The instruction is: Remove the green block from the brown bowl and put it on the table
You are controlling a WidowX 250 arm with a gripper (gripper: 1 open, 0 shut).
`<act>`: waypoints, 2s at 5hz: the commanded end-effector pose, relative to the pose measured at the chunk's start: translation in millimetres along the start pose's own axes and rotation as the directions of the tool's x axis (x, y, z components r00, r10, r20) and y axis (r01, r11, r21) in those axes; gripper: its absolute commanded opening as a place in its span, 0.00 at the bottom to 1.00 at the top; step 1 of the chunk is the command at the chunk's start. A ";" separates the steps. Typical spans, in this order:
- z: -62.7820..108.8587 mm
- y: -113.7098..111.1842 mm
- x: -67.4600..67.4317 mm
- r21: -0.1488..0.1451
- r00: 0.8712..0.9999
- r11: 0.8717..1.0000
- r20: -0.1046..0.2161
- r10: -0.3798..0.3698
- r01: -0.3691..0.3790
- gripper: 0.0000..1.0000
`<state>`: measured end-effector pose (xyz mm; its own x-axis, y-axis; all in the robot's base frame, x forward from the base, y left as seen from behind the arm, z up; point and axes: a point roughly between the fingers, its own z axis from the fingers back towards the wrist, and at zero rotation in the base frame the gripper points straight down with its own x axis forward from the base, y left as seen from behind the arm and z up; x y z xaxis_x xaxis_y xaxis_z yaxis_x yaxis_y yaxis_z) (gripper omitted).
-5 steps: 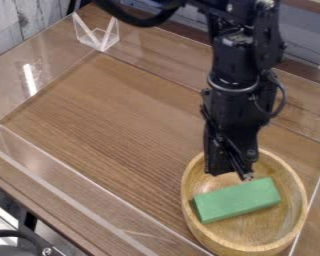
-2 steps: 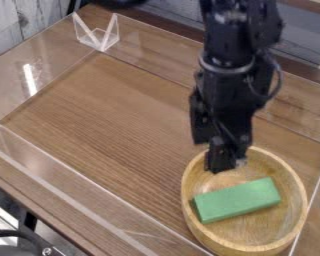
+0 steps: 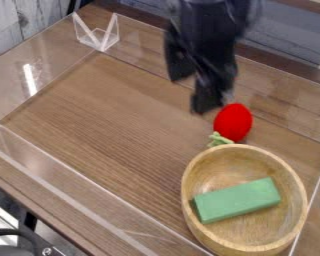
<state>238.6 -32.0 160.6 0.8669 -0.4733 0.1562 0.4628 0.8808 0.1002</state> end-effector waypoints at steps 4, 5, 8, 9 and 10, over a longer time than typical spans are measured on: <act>-29.5 -4.7 49.4 0.012 0.993 1.000 0.115 -0.028 0.027 1.00; -29.8 -0.3 52.8 0.023 0.992 1.000 0.124 -0.019 0.017 1.00; -32.4 10.8 60.8 0.042 0.990 0.999 0.142 0.001 -0.007 1.00; -33.7 13.8 62.7 0.047 0.989 0.999 0.147 0.007 -0.014 1.00; -36.8 15.9 64.8 0.048 0.989 0.999 0.149 0.010 -0.017 1.00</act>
<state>298.3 -50.6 118.6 0.8478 -0.4711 0.2434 0.4550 0.8820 0.1224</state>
